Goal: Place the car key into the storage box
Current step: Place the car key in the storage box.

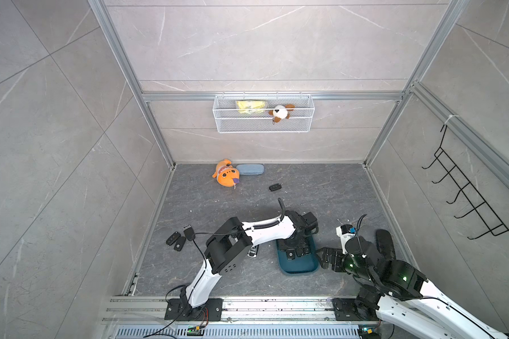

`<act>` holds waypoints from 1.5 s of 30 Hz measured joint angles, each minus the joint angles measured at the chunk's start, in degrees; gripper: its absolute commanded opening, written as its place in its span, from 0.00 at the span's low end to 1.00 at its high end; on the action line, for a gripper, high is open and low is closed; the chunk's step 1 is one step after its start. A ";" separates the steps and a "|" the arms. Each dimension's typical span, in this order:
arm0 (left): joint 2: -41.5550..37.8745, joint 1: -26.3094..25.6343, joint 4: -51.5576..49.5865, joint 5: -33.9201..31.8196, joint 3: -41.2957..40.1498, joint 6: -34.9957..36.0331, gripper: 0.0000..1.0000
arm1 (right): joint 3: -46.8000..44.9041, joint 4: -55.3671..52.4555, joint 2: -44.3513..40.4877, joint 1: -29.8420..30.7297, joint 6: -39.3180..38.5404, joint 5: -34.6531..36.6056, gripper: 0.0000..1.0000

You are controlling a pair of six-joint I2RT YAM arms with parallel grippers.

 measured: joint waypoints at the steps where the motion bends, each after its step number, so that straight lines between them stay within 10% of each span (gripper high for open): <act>1: 0.00 0.00 -0.02 -0.02 0.00 0.02 0.44 | 0.00 0.00 0.11 0.00 0.00 0.00 0.99; 45: -4.76 -0.31 7.93 4.37 -7.87 -0.39 0.44 | -1.16 1.33 2.23 0.00 -0.07 -0.90 0.99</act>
